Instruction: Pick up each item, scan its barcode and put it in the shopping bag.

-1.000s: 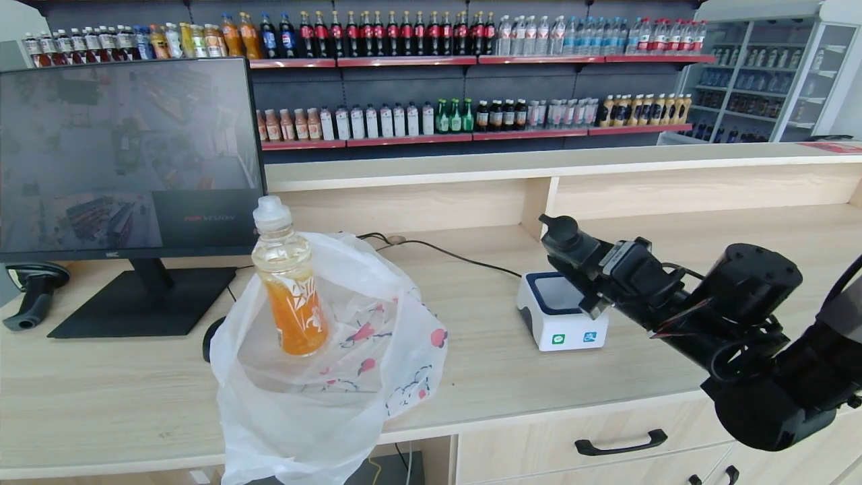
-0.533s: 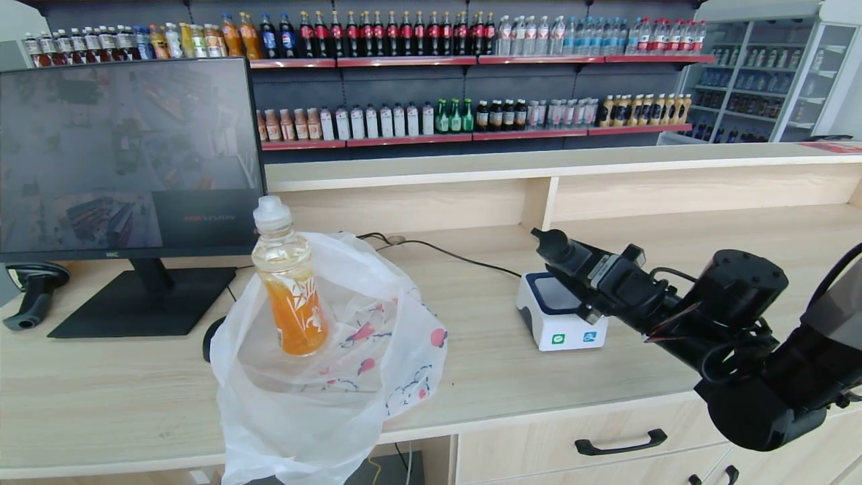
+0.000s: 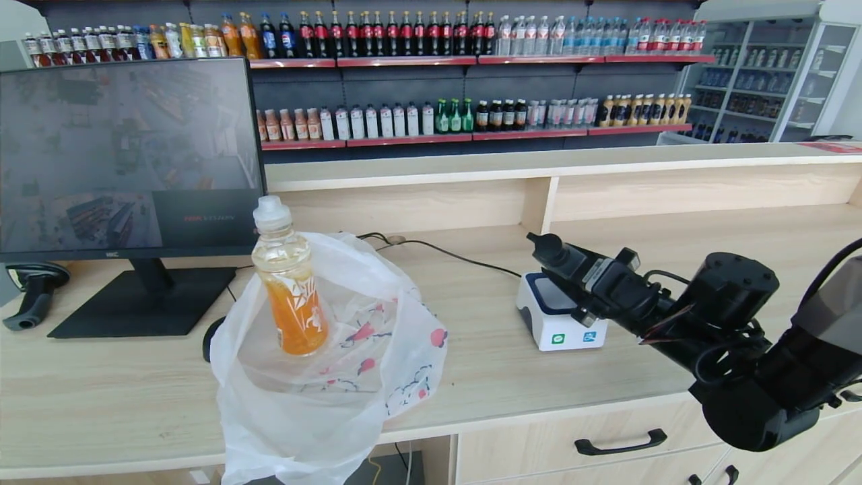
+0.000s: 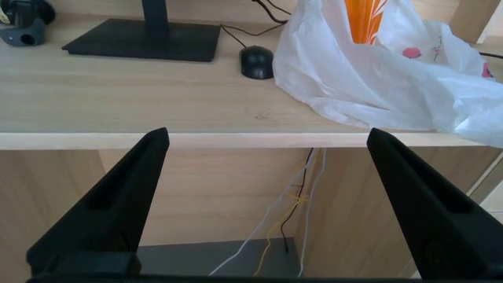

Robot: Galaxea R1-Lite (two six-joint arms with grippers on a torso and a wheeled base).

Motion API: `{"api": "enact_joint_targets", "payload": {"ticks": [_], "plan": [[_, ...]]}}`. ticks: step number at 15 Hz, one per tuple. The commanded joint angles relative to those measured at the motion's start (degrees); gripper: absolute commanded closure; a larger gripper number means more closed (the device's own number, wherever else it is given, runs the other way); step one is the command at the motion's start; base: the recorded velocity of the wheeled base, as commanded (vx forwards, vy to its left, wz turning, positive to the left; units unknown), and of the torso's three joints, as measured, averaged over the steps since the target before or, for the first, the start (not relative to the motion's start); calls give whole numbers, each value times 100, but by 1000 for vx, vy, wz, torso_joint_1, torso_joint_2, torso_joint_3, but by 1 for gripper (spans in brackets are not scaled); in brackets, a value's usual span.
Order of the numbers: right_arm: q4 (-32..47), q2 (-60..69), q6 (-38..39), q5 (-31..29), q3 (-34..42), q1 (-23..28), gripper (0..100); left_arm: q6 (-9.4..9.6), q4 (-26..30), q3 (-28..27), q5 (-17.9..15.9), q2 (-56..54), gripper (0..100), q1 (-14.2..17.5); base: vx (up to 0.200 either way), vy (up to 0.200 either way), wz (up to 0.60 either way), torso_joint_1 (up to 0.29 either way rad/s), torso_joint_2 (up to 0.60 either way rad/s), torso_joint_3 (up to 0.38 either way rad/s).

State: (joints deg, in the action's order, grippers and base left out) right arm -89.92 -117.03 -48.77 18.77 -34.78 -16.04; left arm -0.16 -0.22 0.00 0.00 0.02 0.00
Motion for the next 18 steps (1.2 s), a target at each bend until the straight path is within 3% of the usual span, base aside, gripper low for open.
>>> {"api": "enact_joint_targets", "payload": {"ticks": [1,9,15,18], "plan": [[-8,-13,0,4,-20,-4,100,-2,4,0,0,-2,0,0,0,0,0,0,0,0],[-8,-57,114,21,-46,-127,100,-2,-4,0,0,-2,0,0,0,0,0,0,0,0],[-8,365,1555,-14,-442,-1182,100,-2,4,0,0,-2,0,0,0,0,0,0,0,0],[-8,594,2329,-163,-240,-1340,100,-2,4,0,0,-2,0,0,0,0,0,0,0,0]]}}
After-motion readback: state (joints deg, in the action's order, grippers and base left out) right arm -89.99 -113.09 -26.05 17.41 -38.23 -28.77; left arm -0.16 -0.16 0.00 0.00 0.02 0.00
